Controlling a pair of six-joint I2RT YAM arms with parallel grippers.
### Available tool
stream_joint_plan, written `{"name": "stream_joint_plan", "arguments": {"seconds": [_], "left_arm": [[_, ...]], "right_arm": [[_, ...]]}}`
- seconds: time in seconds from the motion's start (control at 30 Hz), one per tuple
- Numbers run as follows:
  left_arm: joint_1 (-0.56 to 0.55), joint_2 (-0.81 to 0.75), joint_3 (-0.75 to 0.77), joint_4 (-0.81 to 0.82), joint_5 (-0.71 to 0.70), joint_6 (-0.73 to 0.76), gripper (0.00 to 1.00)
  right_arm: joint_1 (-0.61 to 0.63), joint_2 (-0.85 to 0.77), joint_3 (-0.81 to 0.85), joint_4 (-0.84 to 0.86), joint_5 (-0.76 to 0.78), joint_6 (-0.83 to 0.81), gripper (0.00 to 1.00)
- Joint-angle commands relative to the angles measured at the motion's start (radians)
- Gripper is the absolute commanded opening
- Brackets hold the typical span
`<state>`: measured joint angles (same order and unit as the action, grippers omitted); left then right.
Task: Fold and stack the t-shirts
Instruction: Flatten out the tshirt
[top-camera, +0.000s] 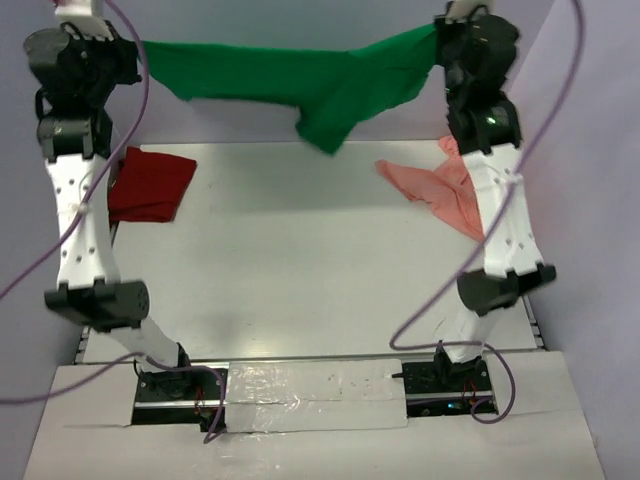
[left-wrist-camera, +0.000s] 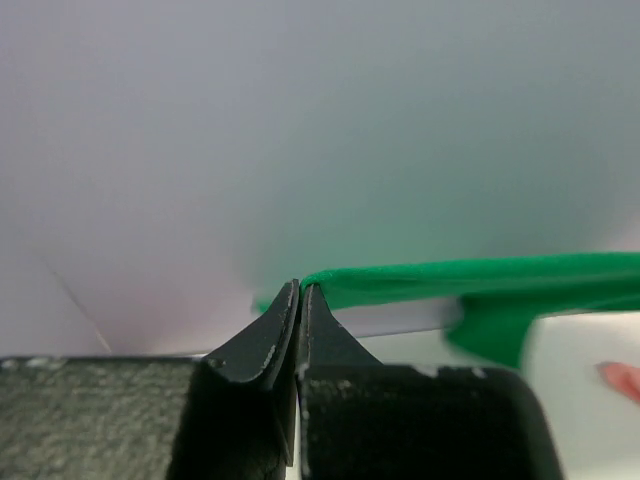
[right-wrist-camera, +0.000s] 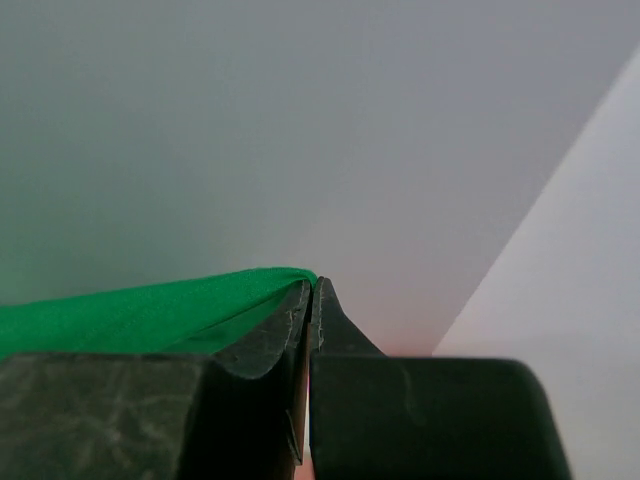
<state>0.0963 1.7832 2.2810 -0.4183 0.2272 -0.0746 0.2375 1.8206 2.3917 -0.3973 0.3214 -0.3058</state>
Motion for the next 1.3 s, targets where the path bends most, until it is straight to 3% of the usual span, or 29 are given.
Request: {"name": "stream_joint_plan", "arguments": {"seconds": [0.0, 0.33, 0.5, 0.6, 0.77, 1.03, 1.27], "left_arm": [[0.005, -0.293, -0.138, 0.127, -0.049, -0.028, 0.00], [0.006, -0.767, -0.719, 0.061, -0.012, 0.062, 0.00], [0.006, -0.951, -0.973, -0.020, 0.049, 0.105, 0.00], [0.006, -1.011, -1.020, -0.074, 0.054, 0.134, 0.00], [0.006, -1.025, -0.851, -0.166, 0.047, 0.133, 0.00], [0.008, -1.058, -0.545, -0.238, 0.020, 0.036, 0.00], [0.006, -1.140, -0.350, -0.353, -0.023, -0.008, 0.00]], "right_arm": [[-0.006, -0.280, -0.050, 0.120, 0.018, 0.017, 0.00], [-0.006, -0.705, -0.664, 0.025, -0.108, 0.066, 0.00], [-0.004, -0.892, -0.847, -0.124, -0.192, 0.093, 0.00], [-0.004, -0.966, -0.898, -0.211, -0.203, 0.080, 0.00], [-0.004, -1.063, -0.829, -0.291, -0.191, 0.089, 0.00], [-0.012, -1.147, -0.528, -0.367, -0.208, 0.149, 0.00], [-0.138, -1.239, -0.393, -0.440, -0.315, 0.183, 0.00]]}}
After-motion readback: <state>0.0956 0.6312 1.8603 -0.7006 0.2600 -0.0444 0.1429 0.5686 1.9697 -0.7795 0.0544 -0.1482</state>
